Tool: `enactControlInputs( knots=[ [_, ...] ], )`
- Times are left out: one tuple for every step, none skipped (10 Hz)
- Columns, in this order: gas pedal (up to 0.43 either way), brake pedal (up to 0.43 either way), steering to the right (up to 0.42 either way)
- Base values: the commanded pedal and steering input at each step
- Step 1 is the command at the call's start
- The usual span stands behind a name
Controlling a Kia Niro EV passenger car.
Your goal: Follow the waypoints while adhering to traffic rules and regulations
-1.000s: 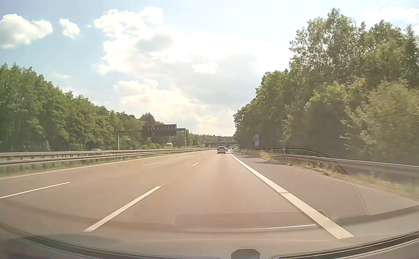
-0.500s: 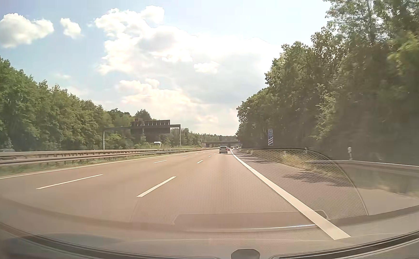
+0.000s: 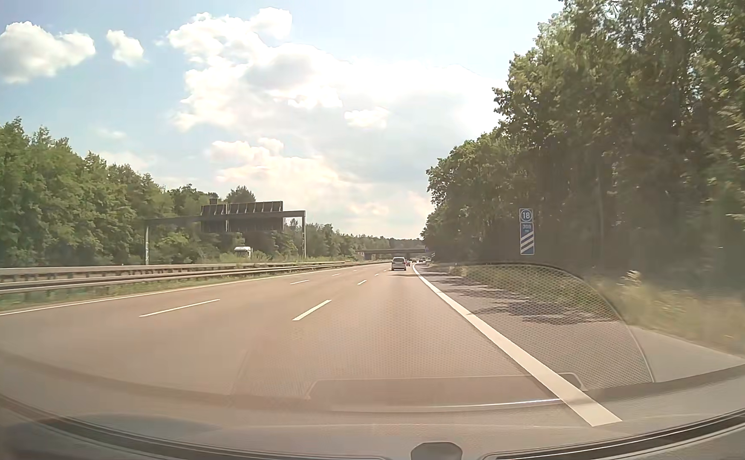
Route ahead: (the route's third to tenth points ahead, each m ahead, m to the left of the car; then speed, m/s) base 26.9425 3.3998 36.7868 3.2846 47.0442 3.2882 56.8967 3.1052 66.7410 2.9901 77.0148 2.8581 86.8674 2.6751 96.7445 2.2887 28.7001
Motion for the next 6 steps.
enactControlInputs(
  knots=[
    [0.110,0.030,0.001],
    [0.110,0.030,0.001],
    [0.110,0.030,0.001],
    [0.110,0.030,0.001],
    [0.110,0.030,0.001],
    [0.110,0.030,0.001]
  ],
)
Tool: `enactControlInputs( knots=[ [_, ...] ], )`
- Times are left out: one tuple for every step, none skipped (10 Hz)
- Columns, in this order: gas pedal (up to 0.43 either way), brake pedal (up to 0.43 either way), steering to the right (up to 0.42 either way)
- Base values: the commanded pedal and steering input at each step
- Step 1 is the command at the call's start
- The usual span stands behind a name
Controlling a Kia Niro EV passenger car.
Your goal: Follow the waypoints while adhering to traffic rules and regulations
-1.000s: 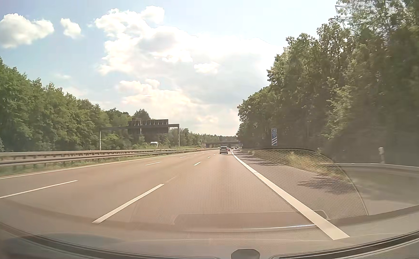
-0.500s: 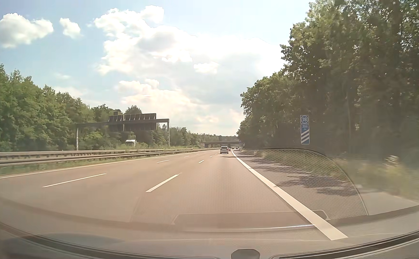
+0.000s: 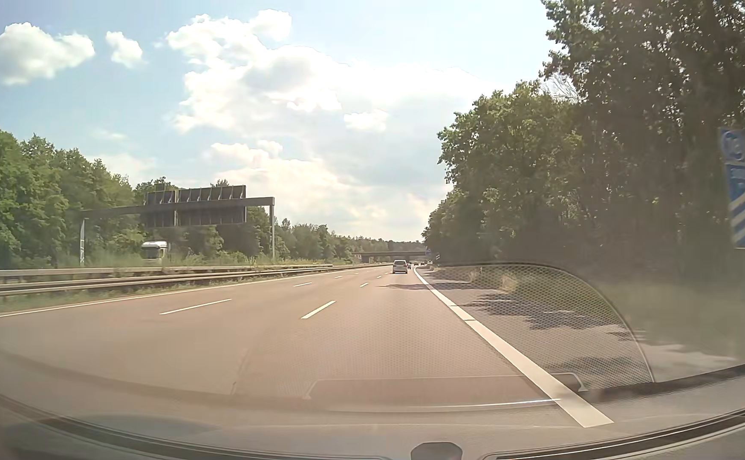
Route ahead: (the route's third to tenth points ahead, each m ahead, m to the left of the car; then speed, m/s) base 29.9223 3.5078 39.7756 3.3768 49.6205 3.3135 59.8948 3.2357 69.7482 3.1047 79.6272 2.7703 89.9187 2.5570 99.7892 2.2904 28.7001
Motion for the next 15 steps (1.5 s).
enactControlInputs(
  knots=[
    [0.110,0.030,0.001],
    [0.110,0.030,0.001],
    [0.110,0.030,0.001],
    [0.110,0.030,0.001],
    [0.118,0.030,0.001],
    [0.118,0.030,0.001],
    [0.118,0.030,0.001],
    [0.118,0.030,0.001],
    [0.118,0.030,0.001],
    [0.118,0.030,0.001],
    [0.118,0.030,0.001],
    [0.118,0.030,0.001],
    [0.130,0.030,0.001],
    [0.130,0.030,0.002],
    [0.130,0.030,0.003]
  ],
)
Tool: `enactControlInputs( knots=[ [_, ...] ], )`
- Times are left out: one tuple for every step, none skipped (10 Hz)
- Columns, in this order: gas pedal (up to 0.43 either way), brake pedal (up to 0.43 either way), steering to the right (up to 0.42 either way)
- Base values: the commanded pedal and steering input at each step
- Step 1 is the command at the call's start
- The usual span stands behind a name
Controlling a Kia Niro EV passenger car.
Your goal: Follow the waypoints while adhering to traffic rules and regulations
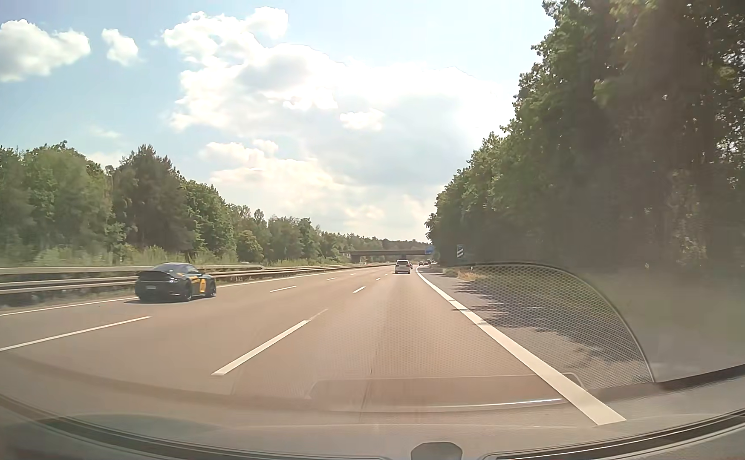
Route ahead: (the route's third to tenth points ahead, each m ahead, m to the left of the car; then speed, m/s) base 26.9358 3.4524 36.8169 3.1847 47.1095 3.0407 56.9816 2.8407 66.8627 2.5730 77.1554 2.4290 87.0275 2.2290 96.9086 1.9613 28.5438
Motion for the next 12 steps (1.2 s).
enactControlInputs(
  knots=[
    [0.130,0.030,0.003],
    [0.130,0.030,0.003],
    [0.130,0.030,0.003],
    [0.130,0.030,0.003],
    [0.130,0.030,0.003],
    [0.130,0.030,0.003],
    [0.130,0.030,0.003],
    [0.130,0.030,0.003],
    [0.130,0.030,0.003],
    [0.130,0.030,0.003],
    [0.130,0.030,0.003],
    [0.130,0.030,0.003]
  ],
)
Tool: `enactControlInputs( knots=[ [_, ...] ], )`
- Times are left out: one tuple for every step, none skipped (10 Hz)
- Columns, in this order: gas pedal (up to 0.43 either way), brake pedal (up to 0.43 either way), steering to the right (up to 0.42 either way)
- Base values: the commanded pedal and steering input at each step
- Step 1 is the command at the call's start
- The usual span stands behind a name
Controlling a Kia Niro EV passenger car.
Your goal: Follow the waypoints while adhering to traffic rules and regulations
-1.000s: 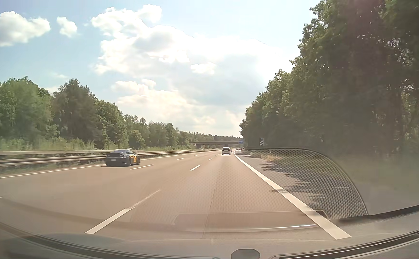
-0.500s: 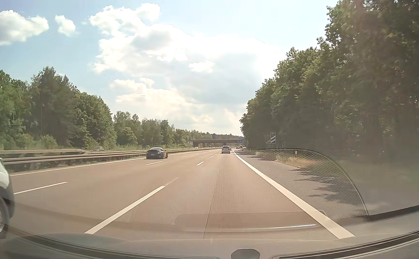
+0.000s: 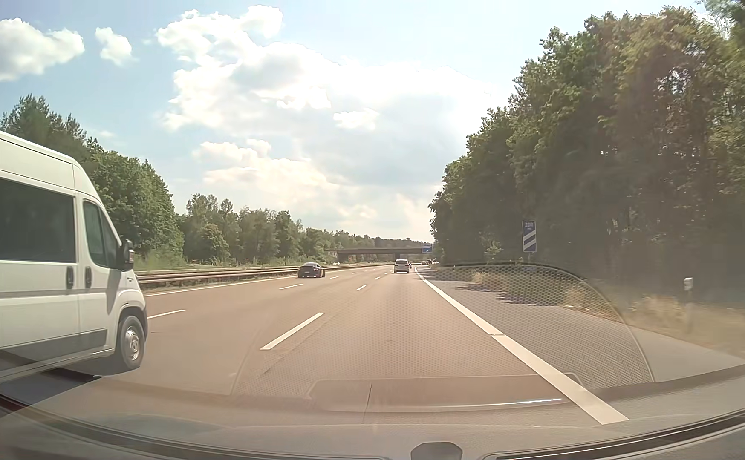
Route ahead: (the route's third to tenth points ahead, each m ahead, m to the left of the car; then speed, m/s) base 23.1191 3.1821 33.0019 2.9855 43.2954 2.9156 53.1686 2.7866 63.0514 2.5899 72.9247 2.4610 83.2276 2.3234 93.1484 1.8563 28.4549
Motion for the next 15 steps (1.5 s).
enactControlInputs(
  knots=[
    [0.130,0.030,0.003],
    [0.118,0.030,0.003],
    [0.079,0.030,0.002],
    [0.047,0.030,0.002],
    [0.039,0.030,0.003],
    [0.000,0.030,0.003],
    [0.000,0.030,0.003],
    [0.000,0.030,0.002],
    [0.000,0.030,0.002],
    [0.000,0.030,0.002],
    [0.000,0.030,0.002],
    [0.000,0.030,0.002],
    [0.000,0.030,0.002],
    [0.000,0.030,0.002],
    [0.000,0.030,0.002]
  ],
)
